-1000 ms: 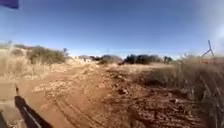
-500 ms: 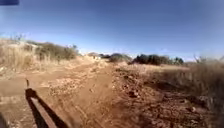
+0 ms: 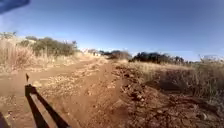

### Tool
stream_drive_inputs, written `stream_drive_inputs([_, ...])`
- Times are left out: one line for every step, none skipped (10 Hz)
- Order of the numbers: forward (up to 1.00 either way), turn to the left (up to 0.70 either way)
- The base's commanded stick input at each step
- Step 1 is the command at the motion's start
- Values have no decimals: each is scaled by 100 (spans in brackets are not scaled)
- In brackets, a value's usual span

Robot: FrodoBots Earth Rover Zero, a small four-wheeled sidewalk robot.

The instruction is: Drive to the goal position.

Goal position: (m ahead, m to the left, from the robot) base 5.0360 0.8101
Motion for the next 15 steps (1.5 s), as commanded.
stream_drive_inputs([50,0])
stream_drive_inputs([50,0])
stream_drive_inputs([50,0])
stream_drive_inputs([50,4])
stream_drive_inputs([50,13])
stream_drive_inputs([50,22])
stream_drive_inputs([50,31])
stream_drive_inputs([50,40])
stream_drive_inputs([50,49])
stream_drive_inputs([50,22])
stream_drive_inputs([50,3])
stream_drive_inputs([50,0])
stream_drive_inputs([50,0])
stream_drive_inputs([50,0])
stream_drive_inputs([50,0])
